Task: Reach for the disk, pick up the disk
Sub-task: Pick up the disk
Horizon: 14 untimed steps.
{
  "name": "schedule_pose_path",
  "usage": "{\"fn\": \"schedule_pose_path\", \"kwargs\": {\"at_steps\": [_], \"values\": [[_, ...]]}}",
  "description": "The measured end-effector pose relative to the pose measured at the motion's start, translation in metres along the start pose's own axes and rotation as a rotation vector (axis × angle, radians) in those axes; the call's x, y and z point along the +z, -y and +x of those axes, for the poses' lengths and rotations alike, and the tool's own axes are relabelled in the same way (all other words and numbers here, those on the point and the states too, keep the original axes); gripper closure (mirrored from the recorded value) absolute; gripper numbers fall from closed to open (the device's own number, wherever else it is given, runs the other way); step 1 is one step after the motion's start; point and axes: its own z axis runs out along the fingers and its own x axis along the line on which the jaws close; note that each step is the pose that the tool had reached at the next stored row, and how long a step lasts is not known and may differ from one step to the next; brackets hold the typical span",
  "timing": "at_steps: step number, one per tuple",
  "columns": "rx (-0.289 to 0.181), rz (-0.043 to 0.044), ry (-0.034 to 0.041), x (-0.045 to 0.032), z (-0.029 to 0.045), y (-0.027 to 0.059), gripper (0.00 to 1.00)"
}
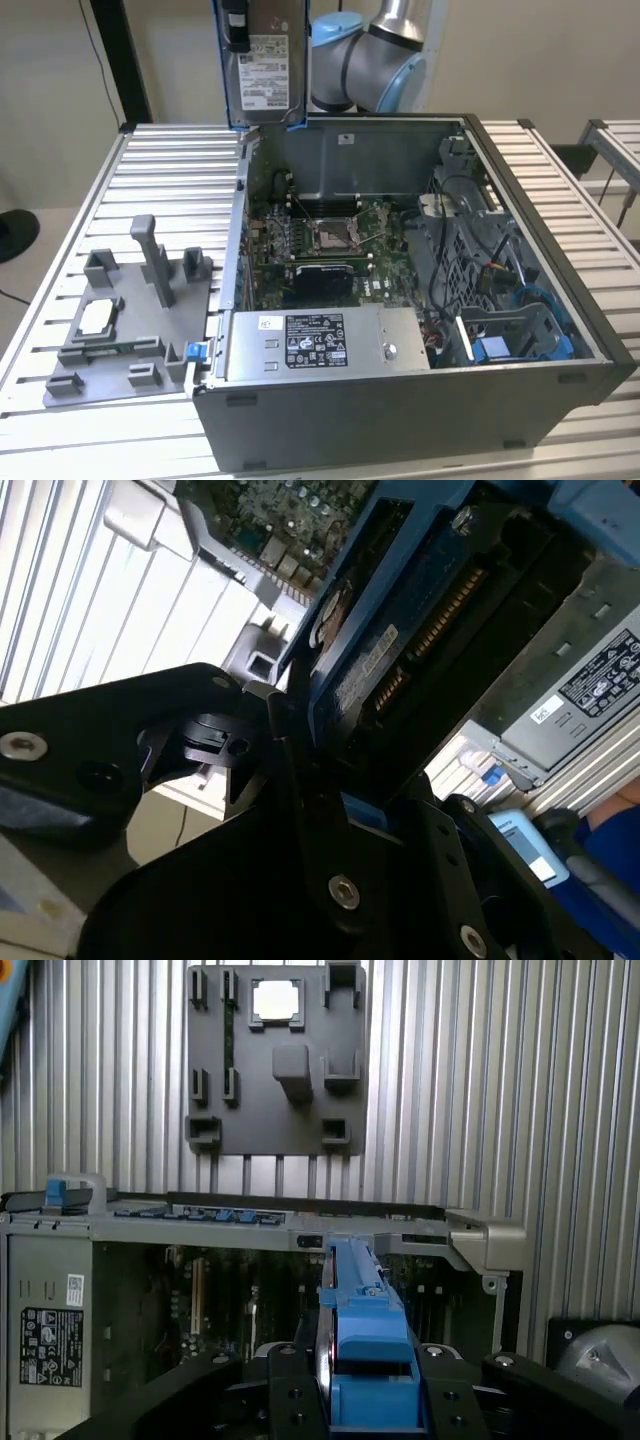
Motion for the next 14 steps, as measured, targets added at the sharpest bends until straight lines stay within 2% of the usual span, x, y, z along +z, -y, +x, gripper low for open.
{"fn": "schedule_pose_path", "kwargs": {"at_steps": [14], "values": [[0.000,-0.0001,0.0028,-0.0009,0.0015,0.0636,1.00]]}}
